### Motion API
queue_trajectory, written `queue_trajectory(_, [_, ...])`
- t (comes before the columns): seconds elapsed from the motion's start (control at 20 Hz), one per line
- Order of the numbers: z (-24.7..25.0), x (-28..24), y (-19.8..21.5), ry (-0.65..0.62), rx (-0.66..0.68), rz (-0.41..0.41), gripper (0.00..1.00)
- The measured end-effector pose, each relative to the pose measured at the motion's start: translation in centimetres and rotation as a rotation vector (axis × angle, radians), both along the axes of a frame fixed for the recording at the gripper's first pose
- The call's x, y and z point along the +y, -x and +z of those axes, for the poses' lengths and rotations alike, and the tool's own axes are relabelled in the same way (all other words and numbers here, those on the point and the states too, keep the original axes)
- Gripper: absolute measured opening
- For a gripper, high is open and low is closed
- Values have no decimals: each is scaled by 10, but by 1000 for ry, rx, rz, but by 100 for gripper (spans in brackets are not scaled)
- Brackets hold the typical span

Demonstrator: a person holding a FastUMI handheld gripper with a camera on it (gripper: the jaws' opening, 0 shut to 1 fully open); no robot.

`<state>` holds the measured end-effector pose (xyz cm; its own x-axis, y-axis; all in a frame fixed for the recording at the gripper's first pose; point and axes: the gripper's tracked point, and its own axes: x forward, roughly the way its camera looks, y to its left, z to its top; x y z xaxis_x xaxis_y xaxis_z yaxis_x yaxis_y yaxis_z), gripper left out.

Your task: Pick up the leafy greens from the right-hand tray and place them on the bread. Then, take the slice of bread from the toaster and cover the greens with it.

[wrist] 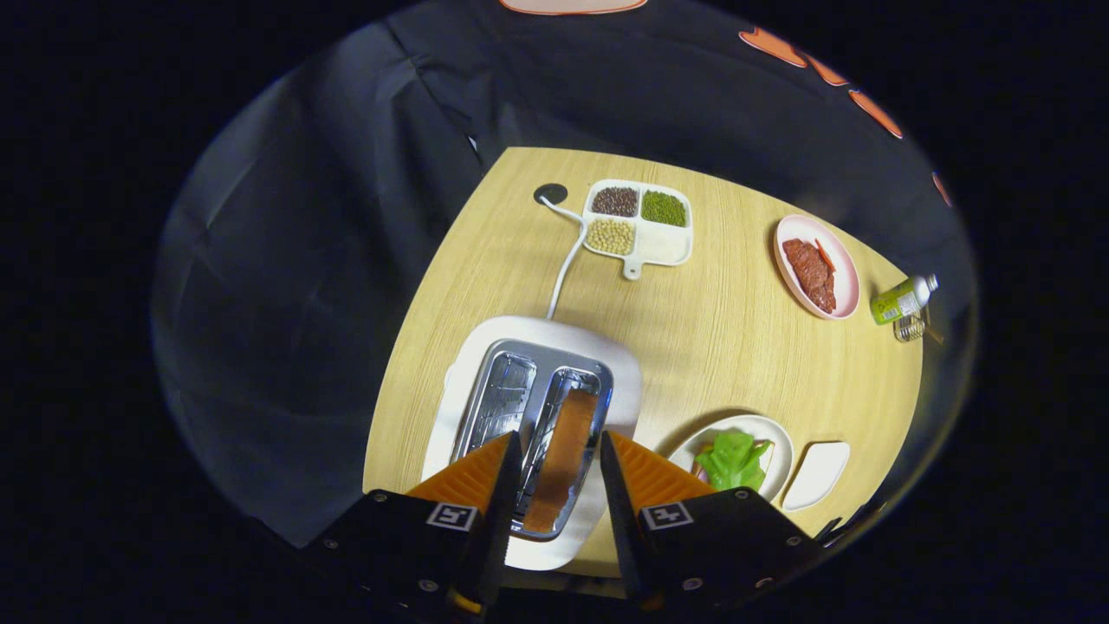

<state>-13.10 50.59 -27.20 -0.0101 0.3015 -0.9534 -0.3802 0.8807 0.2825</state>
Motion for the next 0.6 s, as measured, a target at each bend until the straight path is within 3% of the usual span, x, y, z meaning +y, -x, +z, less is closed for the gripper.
queue_trajectory(0.25, [0,2,3,8,19,-72,17])
queue_trajectory(0.6, [21,-8,-7,-87,0,-159,9])
